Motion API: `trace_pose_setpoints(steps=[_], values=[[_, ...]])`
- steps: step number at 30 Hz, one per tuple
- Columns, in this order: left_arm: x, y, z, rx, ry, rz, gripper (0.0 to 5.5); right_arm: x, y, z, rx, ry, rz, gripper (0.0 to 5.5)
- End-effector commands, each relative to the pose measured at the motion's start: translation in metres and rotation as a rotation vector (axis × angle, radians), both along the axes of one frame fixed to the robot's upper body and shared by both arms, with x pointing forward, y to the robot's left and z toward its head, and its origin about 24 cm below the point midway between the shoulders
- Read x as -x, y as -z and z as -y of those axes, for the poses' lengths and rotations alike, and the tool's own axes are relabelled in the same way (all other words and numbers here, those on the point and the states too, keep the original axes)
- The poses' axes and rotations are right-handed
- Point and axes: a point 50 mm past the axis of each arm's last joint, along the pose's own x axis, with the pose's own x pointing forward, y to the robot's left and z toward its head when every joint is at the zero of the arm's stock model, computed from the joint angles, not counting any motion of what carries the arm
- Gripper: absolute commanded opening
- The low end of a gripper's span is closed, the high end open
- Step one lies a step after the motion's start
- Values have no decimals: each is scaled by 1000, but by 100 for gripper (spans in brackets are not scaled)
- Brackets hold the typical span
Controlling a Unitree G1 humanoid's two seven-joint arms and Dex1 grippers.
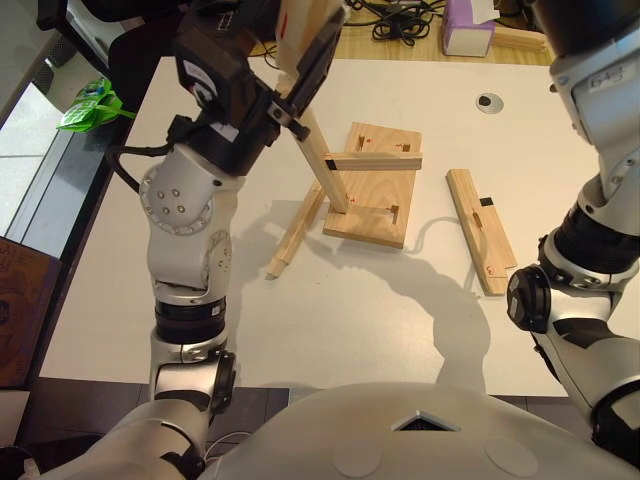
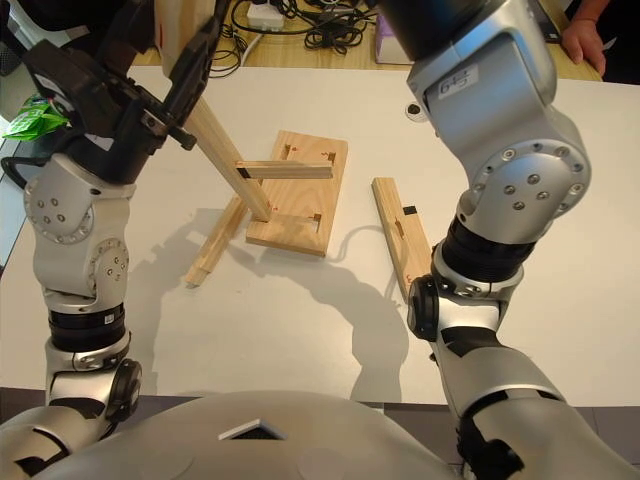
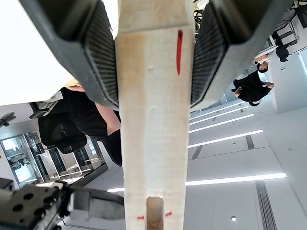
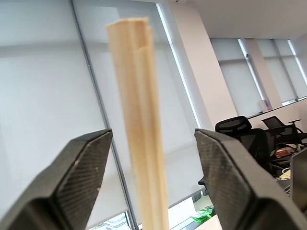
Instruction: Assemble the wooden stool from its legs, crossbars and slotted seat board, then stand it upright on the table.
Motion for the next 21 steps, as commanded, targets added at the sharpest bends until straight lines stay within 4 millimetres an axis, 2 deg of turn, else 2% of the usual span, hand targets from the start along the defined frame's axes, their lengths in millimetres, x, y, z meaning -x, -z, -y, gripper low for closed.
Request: trace_pose_setpoints(steps=[1, 11, 21], values=[[0, 0, 1, -18, -4, 7, 206, 5, -6, -2, 16, -31, 31, 318], [4, 10, -4, -126, 8, 40, 206, 3, -8, 1, 30, -22, 33, 318], [3, 12, -5, -127, -1, 52, 206, 3, -9, 2, 24, -16, 37, 146]])
